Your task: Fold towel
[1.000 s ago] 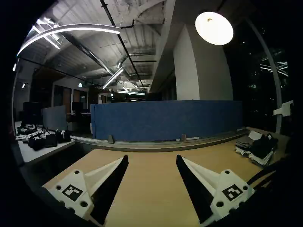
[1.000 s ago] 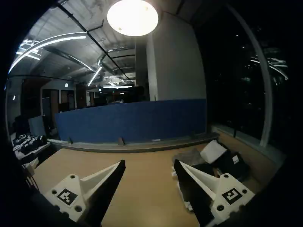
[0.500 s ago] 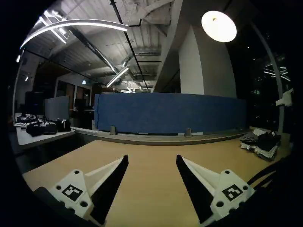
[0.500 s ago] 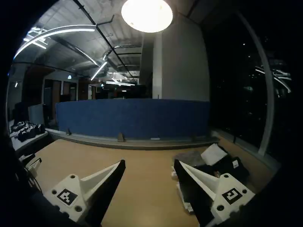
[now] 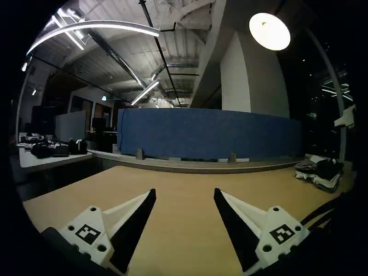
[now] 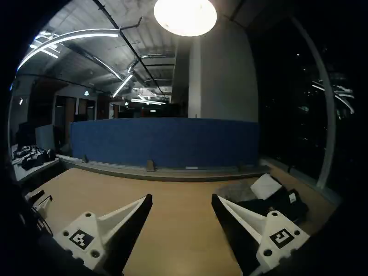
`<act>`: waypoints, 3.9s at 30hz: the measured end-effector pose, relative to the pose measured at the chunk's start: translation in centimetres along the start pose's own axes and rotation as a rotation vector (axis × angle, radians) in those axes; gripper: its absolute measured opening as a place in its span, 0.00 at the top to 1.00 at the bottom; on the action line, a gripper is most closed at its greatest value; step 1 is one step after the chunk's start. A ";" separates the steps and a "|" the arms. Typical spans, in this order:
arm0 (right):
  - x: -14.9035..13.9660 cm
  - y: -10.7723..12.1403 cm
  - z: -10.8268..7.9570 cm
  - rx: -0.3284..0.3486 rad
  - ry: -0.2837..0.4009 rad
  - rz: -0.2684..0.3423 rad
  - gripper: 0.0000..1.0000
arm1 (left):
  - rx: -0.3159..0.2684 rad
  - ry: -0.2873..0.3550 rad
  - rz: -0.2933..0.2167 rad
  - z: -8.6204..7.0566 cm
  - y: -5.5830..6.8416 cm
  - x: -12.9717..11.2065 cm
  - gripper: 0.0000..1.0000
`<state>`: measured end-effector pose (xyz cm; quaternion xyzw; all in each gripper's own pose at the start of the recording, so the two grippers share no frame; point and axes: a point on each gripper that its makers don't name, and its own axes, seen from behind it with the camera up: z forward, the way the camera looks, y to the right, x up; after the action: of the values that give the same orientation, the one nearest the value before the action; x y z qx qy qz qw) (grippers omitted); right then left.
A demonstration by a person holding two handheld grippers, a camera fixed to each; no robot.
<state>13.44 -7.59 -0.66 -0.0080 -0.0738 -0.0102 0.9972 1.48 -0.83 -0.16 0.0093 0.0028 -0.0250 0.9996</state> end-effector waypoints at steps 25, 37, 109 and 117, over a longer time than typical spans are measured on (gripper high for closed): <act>0.1 0.4 0.1 -0.014 0.008 0.008 0.00 | 0.007 -0.005 0.044 0.1 0.1 -1.3 0.06; 0.7 1.0 0.2 0.004 0.043 0.020 0.00 | 0.014 -0.005 0.049 0.1 0.1 -1.5 0.06; -13.1 8.7 2.9 -0.003 0.149 0.068 0.00 | 0.014 -0.005 0.050 0.0 0.3 -1.4 0.03; -13.4 7.7 2.9 0.002 0.147 0.025 0.00 | 0.014 -0.005 0.050 0.0 0.2 -1.4 0.03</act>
<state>-0.09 0.42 0.10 -0.0069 -0.0003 0.0016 1.0000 0.06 -0.54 -0.15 0.0164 -0.0001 -0.0001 0.9999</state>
